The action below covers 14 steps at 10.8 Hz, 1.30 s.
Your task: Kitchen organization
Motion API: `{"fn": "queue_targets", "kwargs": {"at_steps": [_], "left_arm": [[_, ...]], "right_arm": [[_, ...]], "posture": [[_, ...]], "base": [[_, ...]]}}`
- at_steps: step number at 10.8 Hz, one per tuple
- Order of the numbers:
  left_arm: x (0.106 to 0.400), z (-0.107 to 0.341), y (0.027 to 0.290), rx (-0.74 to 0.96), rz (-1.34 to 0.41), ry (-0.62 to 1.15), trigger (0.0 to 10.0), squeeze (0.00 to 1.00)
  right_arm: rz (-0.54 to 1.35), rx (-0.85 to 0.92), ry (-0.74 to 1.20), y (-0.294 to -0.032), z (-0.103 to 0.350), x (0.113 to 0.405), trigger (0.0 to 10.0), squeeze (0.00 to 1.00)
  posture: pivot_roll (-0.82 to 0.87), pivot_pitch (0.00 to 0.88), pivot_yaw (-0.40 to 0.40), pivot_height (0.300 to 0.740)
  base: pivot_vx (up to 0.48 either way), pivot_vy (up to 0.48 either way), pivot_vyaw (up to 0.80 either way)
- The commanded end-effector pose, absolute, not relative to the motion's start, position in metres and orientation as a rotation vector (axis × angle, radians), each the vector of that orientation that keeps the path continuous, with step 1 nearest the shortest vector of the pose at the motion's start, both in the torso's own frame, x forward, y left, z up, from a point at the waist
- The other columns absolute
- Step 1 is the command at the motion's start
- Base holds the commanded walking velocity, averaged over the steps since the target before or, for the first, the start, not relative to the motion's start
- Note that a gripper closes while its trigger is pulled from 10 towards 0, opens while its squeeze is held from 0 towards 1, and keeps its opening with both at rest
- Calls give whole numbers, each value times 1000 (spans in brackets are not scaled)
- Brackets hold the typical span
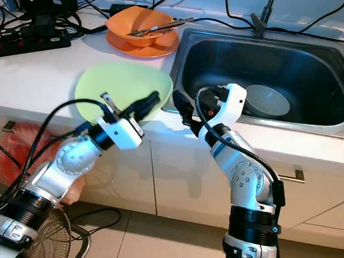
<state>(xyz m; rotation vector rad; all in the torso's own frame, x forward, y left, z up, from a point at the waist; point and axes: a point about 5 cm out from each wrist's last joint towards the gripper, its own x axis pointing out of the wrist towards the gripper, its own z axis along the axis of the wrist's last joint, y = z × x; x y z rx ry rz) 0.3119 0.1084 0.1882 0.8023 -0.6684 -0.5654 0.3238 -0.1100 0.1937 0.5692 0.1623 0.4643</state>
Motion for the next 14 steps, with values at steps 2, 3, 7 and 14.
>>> {"fn": "queue_targets", "kwargs": {"at_steps": [2,3,7,14], "left_arm": [[307,203,115,775,-547,-695,10000,1000],[296,202,119,818,-574,-688,10000,1000],[296,202,119,818,-574,-688,10000,1000],[291,203,122,832,-580,-682,10000,1000]], "right_arm": [[444,568,178,-114,192,326,10000,0],[442,567,180,-114,192,326,10000,0],[442,567,180,-114,192,326,10000,0],[441,566,181,-114,191,326,10000,0]], "posture": [[104,108,13,740],[112,109,10,740],[112,109,10,740],[116,111,9,740]], "base": [[0,0,0],[0,0,0],[0,0,0],[0,0,0]]}}
